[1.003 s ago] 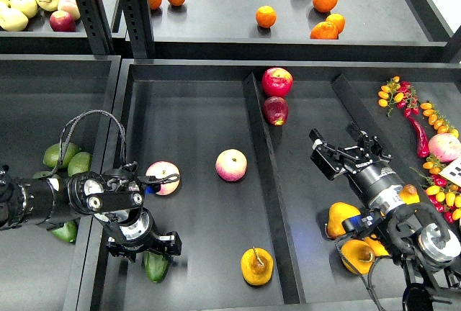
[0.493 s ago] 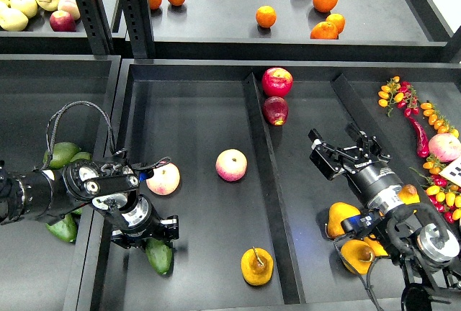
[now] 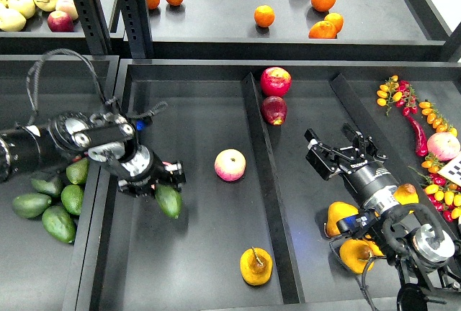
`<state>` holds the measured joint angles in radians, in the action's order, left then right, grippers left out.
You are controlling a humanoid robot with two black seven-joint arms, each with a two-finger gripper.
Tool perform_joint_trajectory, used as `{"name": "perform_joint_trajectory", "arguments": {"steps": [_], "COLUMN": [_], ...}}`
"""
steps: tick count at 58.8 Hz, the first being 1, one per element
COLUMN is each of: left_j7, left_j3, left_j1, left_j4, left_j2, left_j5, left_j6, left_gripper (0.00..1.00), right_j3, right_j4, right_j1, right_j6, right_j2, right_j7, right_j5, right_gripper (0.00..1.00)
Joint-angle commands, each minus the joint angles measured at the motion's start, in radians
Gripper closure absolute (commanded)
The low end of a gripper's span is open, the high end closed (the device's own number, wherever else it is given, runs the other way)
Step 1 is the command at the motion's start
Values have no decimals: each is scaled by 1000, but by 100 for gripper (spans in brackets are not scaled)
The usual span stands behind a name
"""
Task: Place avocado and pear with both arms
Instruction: 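Lift the avocado and carry it toward the avocado pile, then lower the avocado onto the pile and open the left gripper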
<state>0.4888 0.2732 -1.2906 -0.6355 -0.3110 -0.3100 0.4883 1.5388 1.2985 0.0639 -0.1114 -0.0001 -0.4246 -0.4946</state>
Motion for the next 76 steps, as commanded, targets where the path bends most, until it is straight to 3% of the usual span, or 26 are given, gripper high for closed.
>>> {"name": "perform_joint_trajectory", "arguments": {"steps": [1, 11, 46, 64, 76], "left_j7": [0, 0, 0, 0, 0], "left_j3": [-5, -3, 8, 3, -3], "left_j1": [7, 39, 166, 212, 224], "left_j4": [-1, -12, -1, 0, 0], "left_j2": [-83, -154, -175, -186, -188], "left_j5": [-1, -3, -14, -18, -34], "left_j6": [0, 0, 0, 0, 0], "left_gripper": [80, 79, 75, 68, 55], "right_j3": [49, 98, 101, 98, 90], "right_j4": [-1, -11, -7, -5, -5], "right_j1": [54, 125, 114, 114, 114], "right_j6": [4, -25, -47, -48, -50], "right_j2": [0, -3, 0, 0, 0], "right_j7": [15, 18, 18, 17, 17], "right_j5": [4, 7, 4, 2, 2], "right_gripper": [0, 0, 0, 0, 0]}}
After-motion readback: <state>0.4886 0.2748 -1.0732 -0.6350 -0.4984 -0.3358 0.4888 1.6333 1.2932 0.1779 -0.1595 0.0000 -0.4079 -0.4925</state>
